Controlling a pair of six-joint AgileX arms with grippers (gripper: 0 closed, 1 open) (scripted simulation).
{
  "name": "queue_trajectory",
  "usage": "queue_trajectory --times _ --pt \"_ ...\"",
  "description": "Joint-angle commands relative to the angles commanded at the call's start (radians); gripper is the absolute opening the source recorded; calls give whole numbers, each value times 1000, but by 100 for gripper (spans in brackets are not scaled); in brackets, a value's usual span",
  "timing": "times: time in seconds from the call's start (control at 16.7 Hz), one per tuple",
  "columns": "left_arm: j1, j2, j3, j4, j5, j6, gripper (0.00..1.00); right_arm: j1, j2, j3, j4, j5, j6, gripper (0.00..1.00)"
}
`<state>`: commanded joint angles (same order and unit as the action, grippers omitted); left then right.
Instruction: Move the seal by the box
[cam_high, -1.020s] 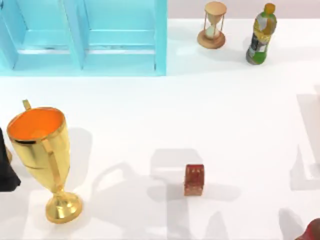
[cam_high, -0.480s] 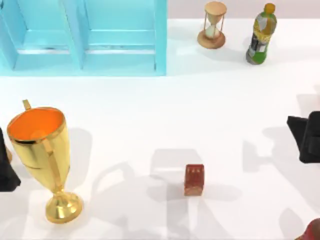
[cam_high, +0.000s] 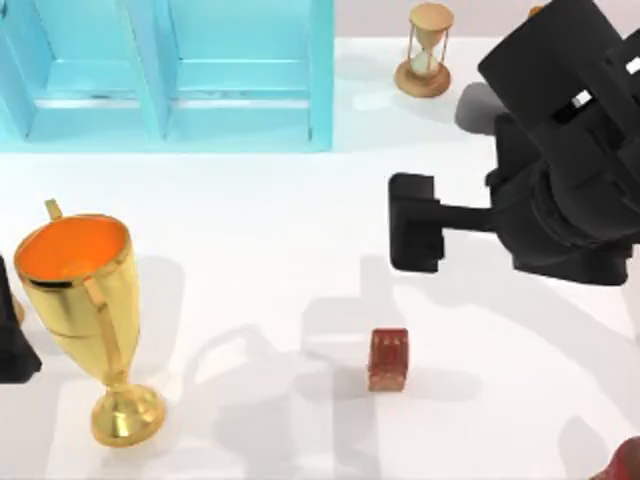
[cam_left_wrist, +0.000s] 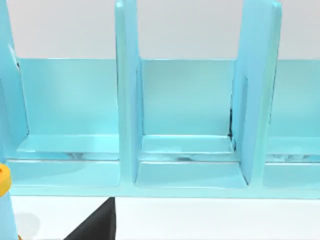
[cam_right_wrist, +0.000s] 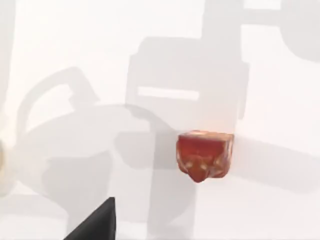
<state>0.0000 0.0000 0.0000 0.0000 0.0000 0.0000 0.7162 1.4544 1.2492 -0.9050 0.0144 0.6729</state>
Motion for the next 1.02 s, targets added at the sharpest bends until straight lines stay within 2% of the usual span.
queue_trajectory --times 0.24,0.48,1.02 --pt "0 0 0 0 0 0 100 58 297 236 -187 -5 81 100" --pt "0 0 0 0 0 0 100 70 486 377 -308 -11 121 100" --pt "0 0 0 0 0 0 100 67 535 396 -325 -13 129 100"
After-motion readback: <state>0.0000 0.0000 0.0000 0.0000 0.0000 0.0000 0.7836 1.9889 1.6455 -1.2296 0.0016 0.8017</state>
